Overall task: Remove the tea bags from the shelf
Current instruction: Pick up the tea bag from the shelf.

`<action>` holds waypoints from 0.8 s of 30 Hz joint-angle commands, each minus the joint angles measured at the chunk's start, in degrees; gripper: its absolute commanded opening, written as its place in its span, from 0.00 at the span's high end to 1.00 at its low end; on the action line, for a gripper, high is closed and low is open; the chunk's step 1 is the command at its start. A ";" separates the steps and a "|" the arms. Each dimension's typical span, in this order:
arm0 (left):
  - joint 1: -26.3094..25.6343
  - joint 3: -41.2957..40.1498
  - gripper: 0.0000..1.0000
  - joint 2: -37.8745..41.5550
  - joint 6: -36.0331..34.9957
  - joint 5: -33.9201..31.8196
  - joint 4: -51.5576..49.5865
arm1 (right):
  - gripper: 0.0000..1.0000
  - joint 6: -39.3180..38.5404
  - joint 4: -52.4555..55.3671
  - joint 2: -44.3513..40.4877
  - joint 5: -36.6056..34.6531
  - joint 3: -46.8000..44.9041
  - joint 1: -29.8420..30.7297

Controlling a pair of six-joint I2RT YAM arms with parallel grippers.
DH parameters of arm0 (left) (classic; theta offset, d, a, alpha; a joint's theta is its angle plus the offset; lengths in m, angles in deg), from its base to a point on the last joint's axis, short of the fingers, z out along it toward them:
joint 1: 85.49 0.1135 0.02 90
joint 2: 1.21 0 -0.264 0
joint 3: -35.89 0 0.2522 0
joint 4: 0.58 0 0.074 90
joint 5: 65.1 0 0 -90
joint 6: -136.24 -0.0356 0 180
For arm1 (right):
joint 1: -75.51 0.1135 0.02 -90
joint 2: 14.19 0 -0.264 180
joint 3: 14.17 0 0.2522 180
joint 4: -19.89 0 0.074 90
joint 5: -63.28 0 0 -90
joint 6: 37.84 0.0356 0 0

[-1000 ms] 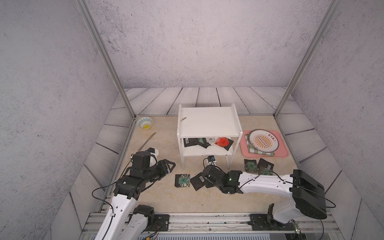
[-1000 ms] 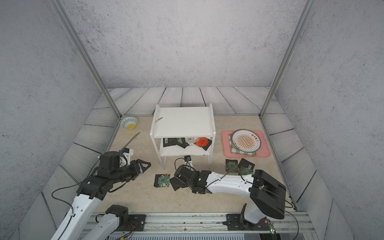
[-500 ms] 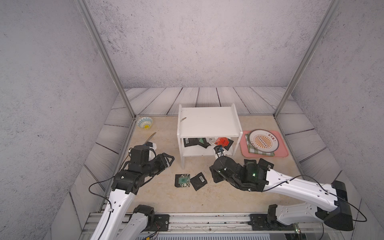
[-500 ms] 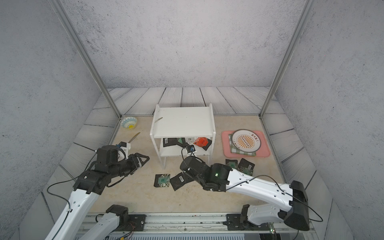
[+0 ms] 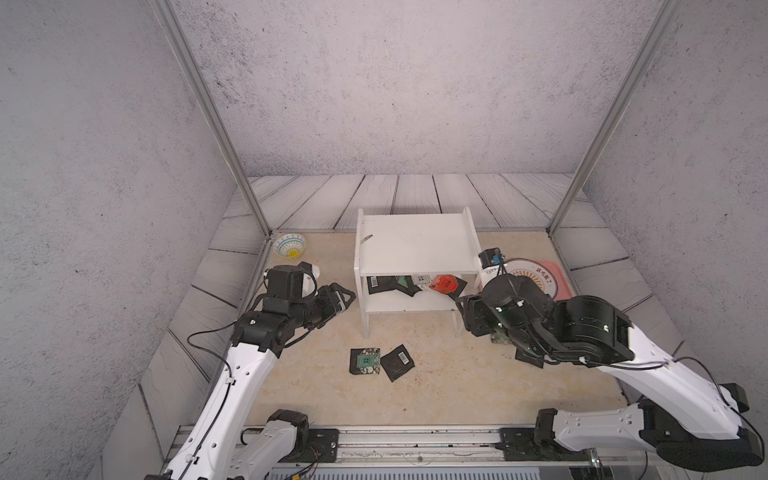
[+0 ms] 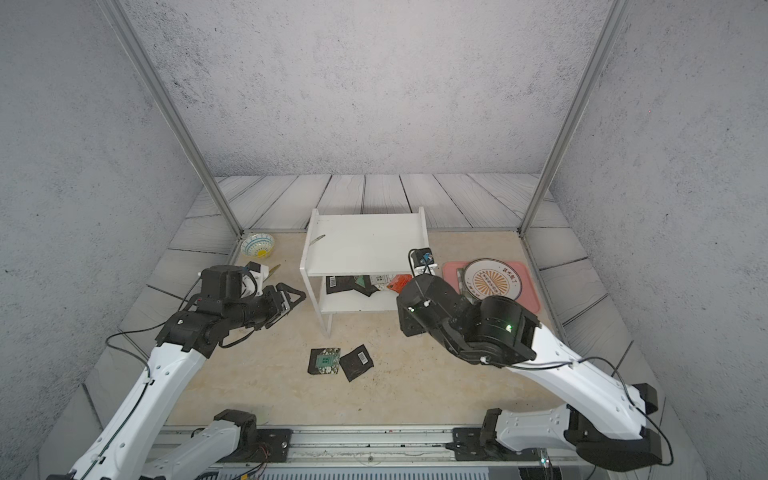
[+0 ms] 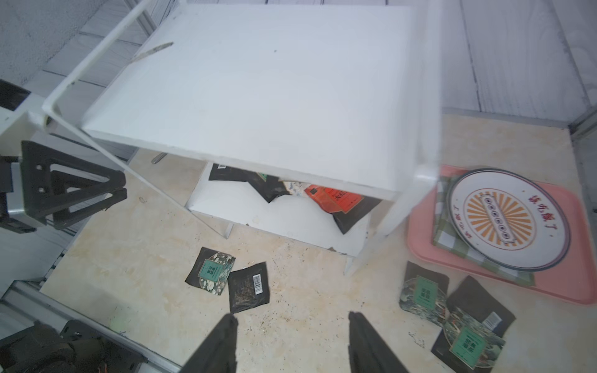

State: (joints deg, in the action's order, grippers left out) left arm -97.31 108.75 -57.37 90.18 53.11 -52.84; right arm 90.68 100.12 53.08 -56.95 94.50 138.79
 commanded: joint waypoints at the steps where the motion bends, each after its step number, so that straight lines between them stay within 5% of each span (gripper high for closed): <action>1: 1.15 2.46 0.34 -1.70 -1.49 1.74 2.09 | 0.42 -2.84 6.28 -0.53 -0.23 4.38 -3.91; 11: 1.71 4.40 0.34 -8.94 -1.03 3.85 6.55 | 0.49 -8.93 2.52 2.86 9.35 8.77 -16.33; 24: 1.79 7.20 0.32 -19.71 -2.88 6.68 10.89 | 0.54 -11.28 -1.56 7.69 15.96 9.94 -22.02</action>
State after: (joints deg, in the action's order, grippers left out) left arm -95.84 113.90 -74.97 89.46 58.16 -43.58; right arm 80.50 99.99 60.27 -42.99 103.44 117.29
